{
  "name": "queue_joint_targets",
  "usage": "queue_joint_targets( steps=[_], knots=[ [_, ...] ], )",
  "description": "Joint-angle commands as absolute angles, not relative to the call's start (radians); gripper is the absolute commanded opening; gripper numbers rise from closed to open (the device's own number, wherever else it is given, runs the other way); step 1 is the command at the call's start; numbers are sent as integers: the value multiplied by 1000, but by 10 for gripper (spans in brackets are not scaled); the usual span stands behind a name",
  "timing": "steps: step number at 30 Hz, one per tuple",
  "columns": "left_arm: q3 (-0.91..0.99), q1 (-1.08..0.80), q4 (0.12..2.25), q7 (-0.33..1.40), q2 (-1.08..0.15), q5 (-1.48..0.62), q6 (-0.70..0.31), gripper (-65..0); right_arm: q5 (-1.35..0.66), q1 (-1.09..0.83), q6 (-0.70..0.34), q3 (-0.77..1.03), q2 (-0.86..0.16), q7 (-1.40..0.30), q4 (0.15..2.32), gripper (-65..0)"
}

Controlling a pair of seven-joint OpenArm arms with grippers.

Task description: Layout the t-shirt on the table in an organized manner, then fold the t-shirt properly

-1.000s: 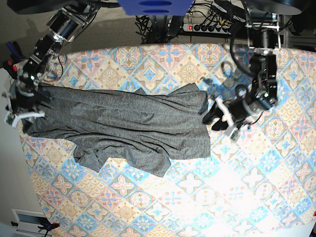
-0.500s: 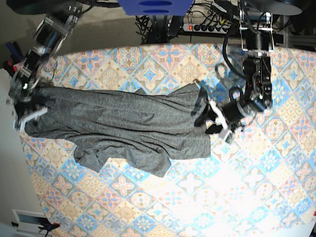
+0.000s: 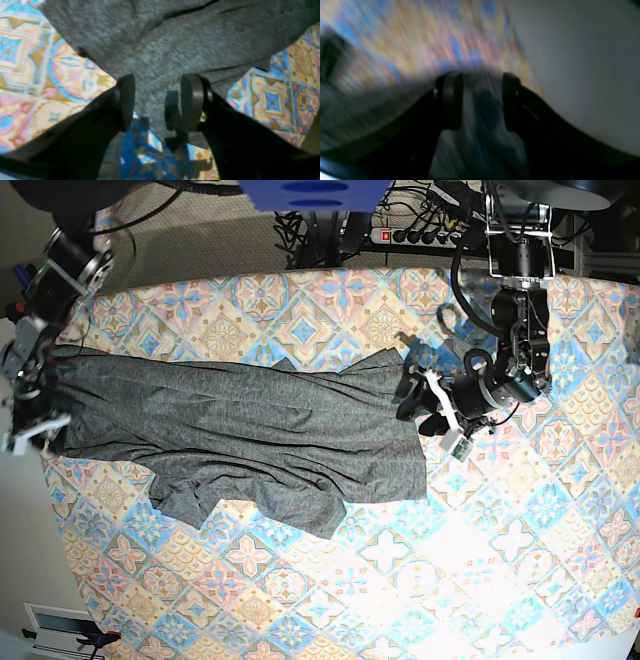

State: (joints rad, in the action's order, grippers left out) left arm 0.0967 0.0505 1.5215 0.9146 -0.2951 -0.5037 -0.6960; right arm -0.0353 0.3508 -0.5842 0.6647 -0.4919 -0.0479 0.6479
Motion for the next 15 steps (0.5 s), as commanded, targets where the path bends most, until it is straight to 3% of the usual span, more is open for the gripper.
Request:
queue_joint_targets(
  steps=[1, 7, 15],
  knots=[
    [101, 64, 1558, 895, -306, -521, -698, -360, -42, 355, -601, 667, -522, -24, 616, -406],
    [101, 61, 1620, 895, -318, -521, -698, -360, -28, 357, -615, 665, -532, 67, 487, -405],
    [101, 61, 1653, 895, -318, -519, -698, -360, 58, 357, -615, 665, -529, 130, 472, -405]
  ],
)
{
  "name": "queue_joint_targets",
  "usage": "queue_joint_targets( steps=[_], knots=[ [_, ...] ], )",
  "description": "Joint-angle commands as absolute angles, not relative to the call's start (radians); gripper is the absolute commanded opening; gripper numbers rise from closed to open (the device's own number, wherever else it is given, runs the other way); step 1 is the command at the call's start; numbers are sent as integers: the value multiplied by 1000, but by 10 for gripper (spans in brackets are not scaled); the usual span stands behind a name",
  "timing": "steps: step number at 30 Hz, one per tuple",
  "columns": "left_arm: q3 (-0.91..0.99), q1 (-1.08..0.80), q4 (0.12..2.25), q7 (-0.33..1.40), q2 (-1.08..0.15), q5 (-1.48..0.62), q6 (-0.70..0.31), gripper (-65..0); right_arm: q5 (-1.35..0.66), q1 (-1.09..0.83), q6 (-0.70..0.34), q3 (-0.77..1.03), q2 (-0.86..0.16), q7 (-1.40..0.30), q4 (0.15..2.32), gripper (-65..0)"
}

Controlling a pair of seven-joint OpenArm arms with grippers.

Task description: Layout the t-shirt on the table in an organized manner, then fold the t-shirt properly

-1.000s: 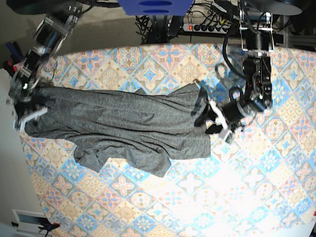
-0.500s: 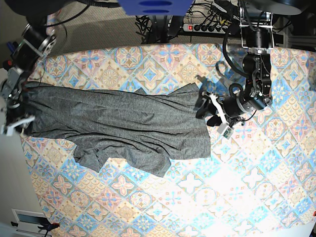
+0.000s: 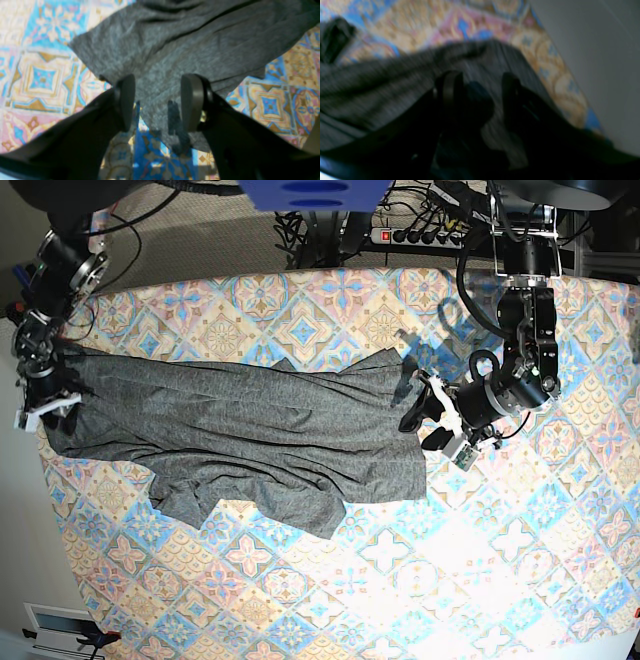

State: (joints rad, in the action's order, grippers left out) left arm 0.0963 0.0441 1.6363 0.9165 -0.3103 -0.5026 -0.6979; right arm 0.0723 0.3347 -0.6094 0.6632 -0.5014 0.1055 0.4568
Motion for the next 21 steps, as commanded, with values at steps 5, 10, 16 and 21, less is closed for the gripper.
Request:
queue_joint_targets(
  steps=[5, 10, 16, 21],
  knots=[
    [101, 61, 1649, 895, -318, -519, -698, -360, 62, 357, -615, 659, -498, 128, 470, -405],
    [101, 62, 1649, 895, -318, -492, -698, -360, 62, 357, -615, 542, -495, 128, 470, -406],
    [96, 74, 1647, 889, -288, -383, -698, -358, 62, 357, -615, 501, -493, 127, 472, -407],
    [93, 153, 1593, 895, -203, -282, -698, -358, 62, 352, -615, 506, -493, 127, 479, -407]
  ],
)
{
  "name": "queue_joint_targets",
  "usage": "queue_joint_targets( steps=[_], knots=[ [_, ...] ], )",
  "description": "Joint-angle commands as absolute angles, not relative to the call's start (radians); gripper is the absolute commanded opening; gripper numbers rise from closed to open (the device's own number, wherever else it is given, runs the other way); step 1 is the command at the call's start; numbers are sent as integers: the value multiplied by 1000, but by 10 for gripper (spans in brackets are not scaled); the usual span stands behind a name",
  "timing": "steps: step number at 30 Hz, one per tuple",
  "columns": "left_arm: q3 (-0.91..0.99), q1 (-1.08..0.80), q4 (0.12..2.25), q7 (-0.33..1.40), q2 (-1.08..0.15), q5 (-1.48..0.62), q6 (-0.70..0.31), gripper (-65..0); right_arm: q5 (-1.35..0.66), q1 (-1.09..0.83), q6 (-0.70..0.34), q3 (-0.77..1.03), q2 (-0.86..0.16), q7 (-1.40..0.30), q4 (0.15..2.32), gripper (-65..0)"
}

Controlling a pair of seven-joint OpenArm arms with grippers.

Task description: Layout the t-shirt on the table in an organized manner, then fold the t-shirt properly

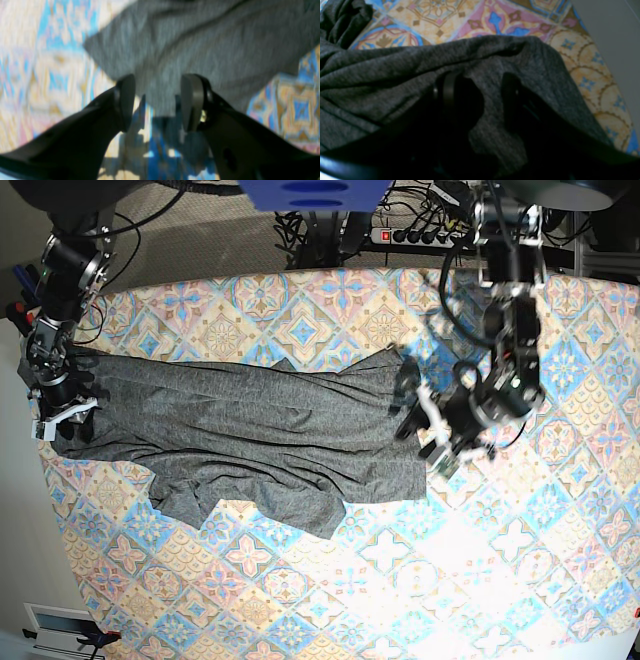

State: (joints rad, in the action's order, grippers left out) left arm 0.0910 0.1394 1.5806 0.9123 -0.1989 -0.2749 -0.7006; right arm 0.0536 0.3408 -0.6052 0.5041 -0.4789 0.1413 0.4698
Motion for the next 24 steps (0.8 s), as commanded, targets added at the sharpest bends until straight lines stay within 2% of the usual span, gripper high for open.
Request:
queue_joint_targets(
  steps=[1, 4, 9, 15, 21, 24],
  knots=[
    [88, 171, 1573, 895, -179, -271, -698, -359, 62, 352, -615, 506, -493, 127, 479, -407],
    [33, 197, 1560, 895, -125, -260, -698, -358, 56, 355, -611, 521, -493, 127, 481, -407],
    [-48, 213, 1577, 946, -85, -262, -698, -359, 56, 351, -611, 679, -493, 125, 530, -407],
    [-47, 117, 1793, 998, -111, -260, -698, -359, 56, 285, -611, 852, -490, 19, 803, -408],
    [-47, 65, 1807, 992, -163, -260, -698, -360, 56, 242, -613, 1052, -331, -156, 1113, -408],
    [-47, 56, 1807, 992, -163, -260, -698, -360, 56, 240, -615, 1122, -283, -229, 1178, -408]
  ],
)
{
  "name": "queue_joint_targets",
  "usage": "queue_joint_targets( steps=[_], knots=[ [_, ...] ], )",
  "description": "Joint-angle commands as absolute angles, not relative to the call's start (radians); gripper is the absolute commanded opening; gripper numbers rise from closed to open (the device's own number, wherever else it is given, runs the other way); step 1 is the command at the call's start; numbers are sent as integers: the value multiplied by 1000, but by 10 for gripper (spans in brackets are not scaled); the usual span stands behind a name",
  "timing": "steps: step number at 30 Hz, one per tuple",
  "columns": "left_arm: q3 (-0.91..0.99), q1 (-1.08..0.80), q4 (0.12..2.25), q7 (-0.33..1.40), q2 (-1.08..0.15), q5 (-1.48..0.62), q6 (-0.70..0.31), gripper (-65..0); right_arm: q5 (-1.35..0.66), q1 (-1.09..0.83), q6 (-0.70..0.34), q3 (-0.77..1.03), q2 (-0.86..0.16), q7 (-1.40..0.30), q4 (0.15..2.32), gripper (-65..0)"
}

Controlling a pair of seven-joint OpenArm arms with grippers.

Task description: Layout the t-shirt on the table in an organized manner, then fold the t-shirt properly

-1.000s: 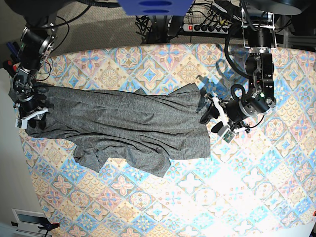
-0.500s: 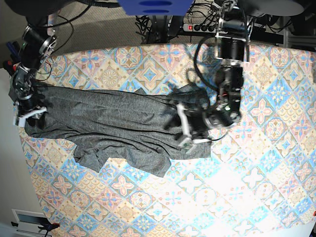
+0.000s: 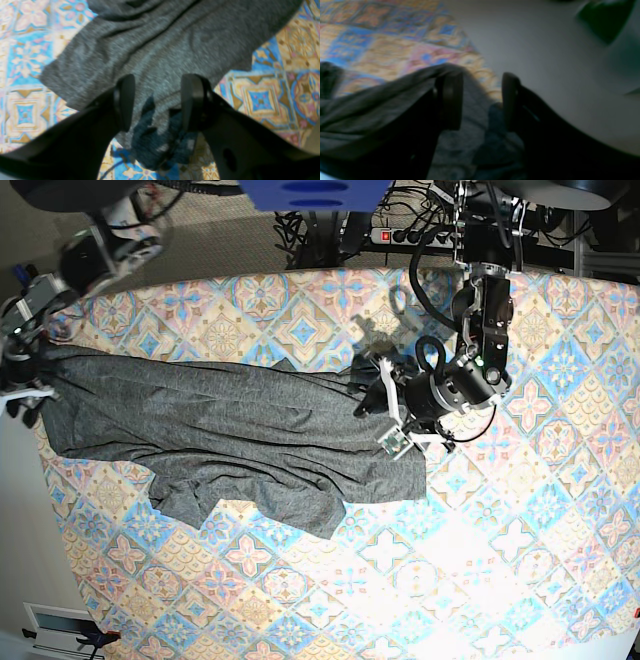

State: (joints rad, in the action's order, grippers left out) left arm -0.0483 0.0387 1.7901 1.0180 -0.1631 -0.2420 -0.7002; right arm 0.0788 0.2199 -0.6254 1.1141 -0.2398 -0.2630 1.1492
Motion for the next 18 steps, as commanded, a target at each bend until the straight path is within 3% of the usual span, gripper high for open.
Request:
queue_joint_targets(
  steps=[1, 8, 18],
  knots=[
    [-47, 54, 1807, 992, -163, -260, -698, -360, 56, 240, -615, 1141, -268, -239, 1187, -408],
    [-47, 54, 1807, 992, -163, -260, -698, -360, 56, 240, -613, 1273, -182, -246, 1196, -408],
    [-47, 58, 1807, 992, -159, -213, -698, -360, 61, 189, -611, 1291, -163, -243, 1190, -408]
  ],
)
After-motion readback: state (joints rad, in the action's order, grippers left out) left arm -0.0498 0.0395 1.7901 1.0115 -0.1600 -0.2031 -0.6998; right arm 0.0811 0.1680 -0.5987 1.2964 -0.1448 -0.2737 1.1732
